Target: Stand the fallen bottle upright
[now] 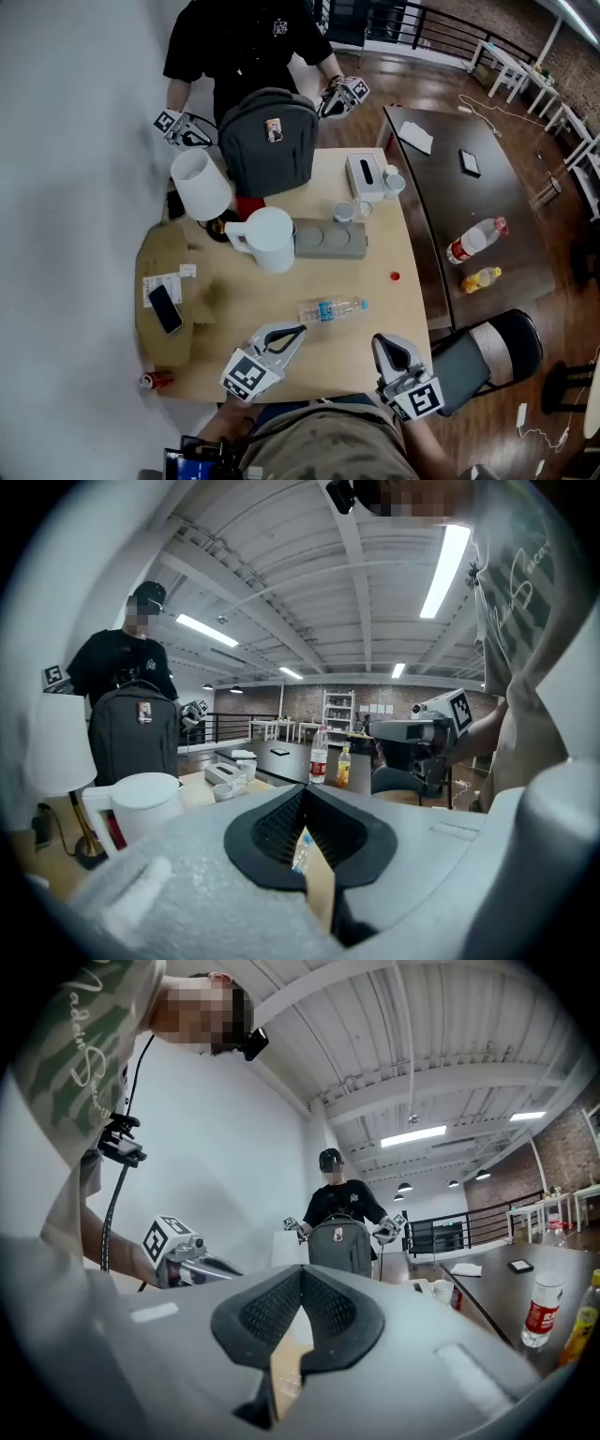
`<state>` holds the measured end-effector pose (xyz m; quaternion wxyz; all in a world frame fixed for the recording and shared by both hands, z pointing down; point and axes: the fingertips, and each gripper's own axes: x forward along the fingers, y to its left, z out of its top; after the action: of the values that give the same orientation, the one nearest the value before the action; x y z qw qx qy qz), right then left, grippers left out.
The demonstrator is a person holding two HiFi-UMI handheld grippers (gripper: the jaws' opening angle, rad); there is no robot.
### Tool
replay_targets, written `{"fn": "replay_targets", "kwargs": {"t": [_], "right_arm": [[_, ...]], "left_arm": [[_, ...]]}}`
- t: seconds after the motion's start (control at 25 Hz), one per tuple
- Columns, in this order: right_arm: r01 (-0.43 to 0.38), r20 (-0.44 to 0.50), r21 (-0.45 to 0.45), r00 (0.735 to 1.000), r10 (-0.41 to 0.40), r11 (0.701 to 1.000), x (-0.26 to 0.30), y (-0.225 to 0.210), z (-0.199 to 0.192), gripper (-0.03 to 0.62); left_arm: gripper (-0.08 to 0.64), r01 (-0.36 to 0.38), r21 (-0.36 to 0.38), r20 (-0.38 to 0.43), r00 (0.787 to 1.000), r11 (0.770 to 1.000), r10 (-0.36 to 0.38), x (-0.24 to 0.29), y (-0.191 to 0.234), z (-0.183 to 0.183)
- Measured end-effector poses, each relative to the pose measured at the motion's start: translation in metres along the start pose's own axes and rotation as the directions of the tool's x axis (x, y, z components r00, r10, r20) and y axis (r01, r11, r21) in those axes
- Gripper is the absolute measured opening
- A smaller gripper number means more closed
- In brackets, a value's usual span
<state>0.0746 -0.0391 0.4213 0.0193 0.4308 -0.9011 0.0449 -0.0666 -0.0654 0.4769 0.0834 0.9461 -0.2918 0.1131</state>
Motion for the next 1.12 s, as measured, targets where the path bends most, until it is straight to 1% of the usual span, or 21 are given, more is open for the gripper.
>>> {"fn": "replay_targets", "kwargs": {"t": [0.12,0.2,0.28,0.32,0.36,0.4,0.44,0.48,0.56,0.6,0.64,0.68,0.76,0.8,0.84,0.88,0.96,1.0,1.04,1.08,1.12], "right_arm": [[0.026,0.000,0.012,1.000,-0.026,1.000,-0.008,-0.013,-0.003,0.005],[0.045,0.001,0.016,0.999,-0.045,0.999,-0.012,-0.024,-0.005,0.005],[0.065,0.004,0.019,0.998,-0.065,0.998,-0.016,-0.035,-0.006,0.005],[0.074,0.004,0.020,0.997,-0.074,0.997,-0.017,-0.040,-0.007,0.005],[0.083,0.004,0.021,0.997,-0.083,0.996,-0.019,-0.046,-0.008,0.004],[0.093,0.001,0.024,0.996,-0.093,0.995,-0.020,-0.051,-0.009,0.005],[0.104,-0.003,0.030,0.995,-0.103,0.994,-0.022,-0.056,-0.011,0.005],[0.115,-0.008,0.038,0.993,-0.115,0.993,-0.024,-0.060,-0.013,0.004],[0.133,-0.022,0.053,0.991,-0.132,0.990,-0.027,-0.068,-0.019,0.004],[0.138,-0.029,0.059,0.990,-0.136,0.989,-0.028,-0.071,-0.022,0.005],[0.142,-0.034,0.063,0.990,-0.140,0.988,-0.028,-0.074,-0.025,0.005],[0.146,-0.038,0.067,0.989,-0.144,0.987,-0.028,-0.077,-0.028,0.004],[0.157,-0.042,0.078,0.987,-0.154,0.984,-0.027,-0.084,-0.033,0.005],[0.162,-0.045,0.085,0.986,-0.159,0.983,-0.028,-0.087,-0.036,0.005],[0.165,-0.047,0.093,0.986,-0.161,0.982,-0.028,-0.089,-0.040,0.005],[0.161,-0.048,0.101,0.986,-0.157,0.982,-0.028,-0.091,-0.043,0.004],[0.138,-0.044,0.118,0.990,-0.134,0.983,-0.028,-0.089,-0.049,0.005],[0.127,-0.043,0.127,0.992,-0.122,0.984,-0.028,-0.088,-0.052,0.004],[0.123,-0.045,0.134,0.992,-0.117,0.983,-0.028,-0.087,-0.054,0.005],[0.125,-0.050,0.141,0.992,-0.119,0.982,-0.030,-0.088,-0.056,0.005],[0.132,-0.056,0.149,0.991,-0.125,0.980,-0.032,-0.089,-0.059,0.005]], "left_arm": [[0.002,0.019,0.062,-0.085,0.996,0.998,-0.013,0.029,0.000,-0.007],[0.002,0.049,0.105,-0.152,0.988,0.993,-0.032,0.046,-0.001,-0.015],[0.002,0.095,0.129,-0.210,0.975,0.987,-0.066,0.062,-0.003,-0.021],[0.002,0.126,0.133,-0.243,0.966,0.983,-0.091,0.071,-0.005,-0.026],[0.003,0.162,0.131,-0.286,0.951,0.978,-0.119,0.079,-0.007,-0.033],[0.010,0.200,0.127,-0.339,0.929,0.971,-0.147,0.089,-0.011,-0.042],[0.208,0.237,0.130,-0.398,0.902,0.963,-0.168,0.098,-0.013,-0.051],[0.284,0.272,0.146,-0.457,0.871,0.951,-0.179,0.106,-0.016,-0.060],[0.292,0.346,0.198,-0.567,0.803,0.917,-0.181,0.121,-0.019,-0.077],[0.305,0.378,0.219,-0.609,0.773,0.899,-0.177,0.128,-0.020,-0.083],[0.307,0.405,0.234,-0.640,0.749,0.884,-0.174,0.135,-0.019,-0.088],[0.307,0.426,0.240,-0.661,0.730,0.873,-0.174,0.142,-0.019,-0.092],[0.307,0.457,0.229,-0.697,0.694,0.860,-0.183,0.156,-0.019,-0.101],[0.307,0.472,0.217,-0.717,0.671,0.855,-0.188,0.161,-0.019,-0.107],[0.308,0.490,0.199,-0.745,0.638,0.849,-0.194,0.166,-0.020,-0.116],[0.308,0.512,0.173,-0.779,0.594,0.841,-0.201,0.168,-0.020,-0.129],[0.327,0.561,0.131,-0.845,0.495,0.818,-0.204,0.169,-0.018,-0.157],[0.327,0.579,0.118,-0.866,0.458,0.807,-0.202,0.171,-0.016,-0.168],[0.328,0.589,0.107,-0.877,0.436,0.801,-0.203,0.174,-0.014,-0.176],[0.328,0.591,0.096,-0.880,0.426,0.801,-0.209,0.178,-0.014,-0.181],[0.328,0.589,0.084,-0.880,0.422,0.804,-0.218,0.183,-0.014,-0.186]]}}
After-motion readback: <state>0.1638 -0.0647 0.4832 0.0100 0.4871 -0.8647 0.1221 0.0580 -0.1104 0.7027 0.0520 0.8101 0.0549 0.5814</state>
